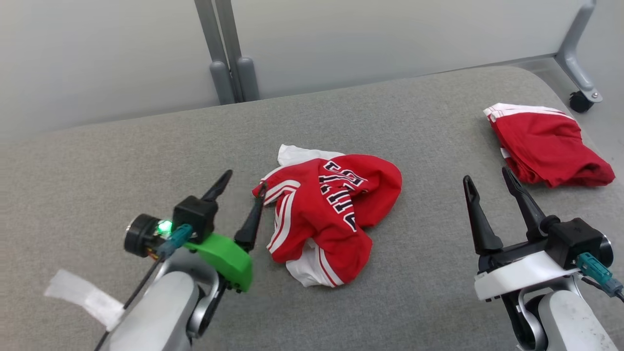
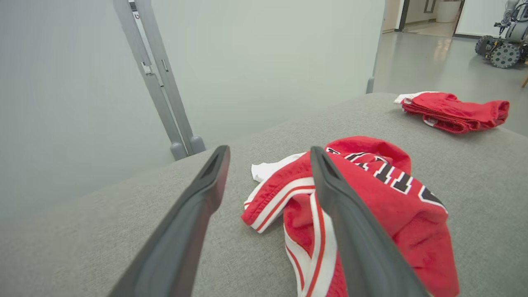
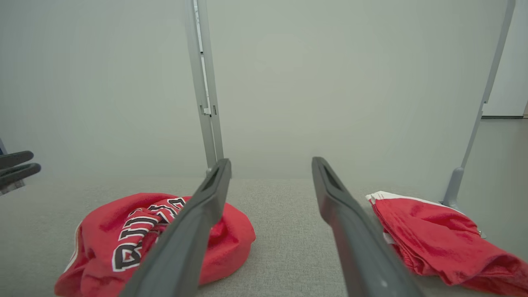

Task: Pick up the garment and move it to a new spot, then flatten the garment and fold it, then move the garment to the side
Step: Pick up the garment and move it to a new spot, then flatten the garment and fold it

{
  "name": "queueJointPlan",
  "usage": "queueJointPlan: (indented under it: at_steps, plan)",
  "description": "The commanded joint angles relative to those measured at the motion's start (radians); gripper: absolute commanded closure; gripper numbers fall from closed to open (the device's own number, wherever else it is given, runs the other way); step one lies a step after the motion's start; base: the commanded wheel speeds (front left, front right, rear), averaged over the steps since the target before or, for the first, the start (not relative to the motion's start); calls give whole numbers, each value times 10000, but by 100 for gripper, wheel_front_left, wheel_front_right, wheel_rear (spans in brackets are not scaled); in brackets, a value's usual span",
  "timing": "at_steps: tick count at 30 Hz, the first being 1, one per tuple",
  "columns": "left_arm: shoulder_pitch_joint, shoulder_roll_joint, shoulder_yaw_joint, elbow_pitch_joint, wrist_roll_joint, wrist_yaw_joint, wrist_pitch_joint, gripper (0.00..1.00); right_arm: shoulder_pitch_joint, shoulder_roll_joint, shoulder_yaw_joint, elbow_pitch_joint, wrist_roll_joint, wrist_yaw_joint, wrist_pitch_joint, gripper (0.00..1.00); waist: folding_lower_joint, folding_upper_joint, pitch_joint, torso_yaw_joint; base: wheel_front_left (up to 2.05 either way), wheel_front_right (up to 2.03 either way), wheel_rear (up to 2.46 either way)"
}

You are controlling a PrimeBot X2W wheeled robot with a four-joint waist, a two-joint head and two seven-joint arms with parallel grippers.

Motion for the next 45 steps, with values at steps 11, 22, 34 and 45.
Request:
queueJointPlan:
  at_steps: [11,22,34,45]
  plan:
    - [3028,1423,1714,-2929,-380,1602,-928,0,710,192,-249,-95,141,-3,-27,0,0,-1,-381,513,0,0,0]
    - [4683,1037,3120,-3995,102,1848,-995,0,1009,150,-398,-7,205,-3,-27,0,0,-1,-539,625,0,0,0]
    - [4978,475,3812,-3515,709,1110,-998,0,838,100,-178,97,205,-4,-25,0,0,-1,-537,638,0,0,0]
    - [4942,180,4094,-3265,1051,704,-999,0,772,121,-165,115,188,-4,-27,0,0,-1,-473,585,0,0,0]
